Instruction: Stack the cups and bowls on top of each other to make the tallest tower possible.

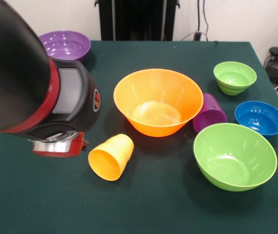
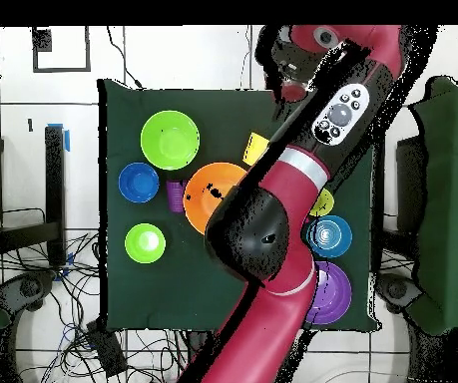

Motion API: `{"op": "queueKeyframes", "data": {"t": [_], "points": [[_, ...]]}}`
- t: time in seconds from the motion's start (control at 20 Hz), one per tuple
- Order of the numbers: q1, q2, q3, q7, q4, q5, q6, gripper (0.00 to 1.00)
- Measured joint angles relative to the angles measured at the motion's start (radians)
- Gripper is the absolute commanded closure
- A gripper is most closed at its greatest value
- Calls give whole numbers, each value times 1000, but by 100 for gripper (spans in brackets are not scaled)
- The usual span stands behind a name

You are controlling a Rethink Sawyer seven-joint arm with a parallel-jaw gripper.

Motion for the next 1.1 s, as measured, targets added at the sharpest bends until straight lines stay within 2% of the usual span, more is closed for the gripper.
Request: {"op": "queueKeyframes", "data": {"t": [0.4, 0.75, 1.1], "points": [[-10, 14, -44, 0, 17, 73, -44, 0], [-10, 17, -63, 0, 23, 83, -108, 0], [-10, 18, -63, 0, 24, 91, -116, 0]]}}
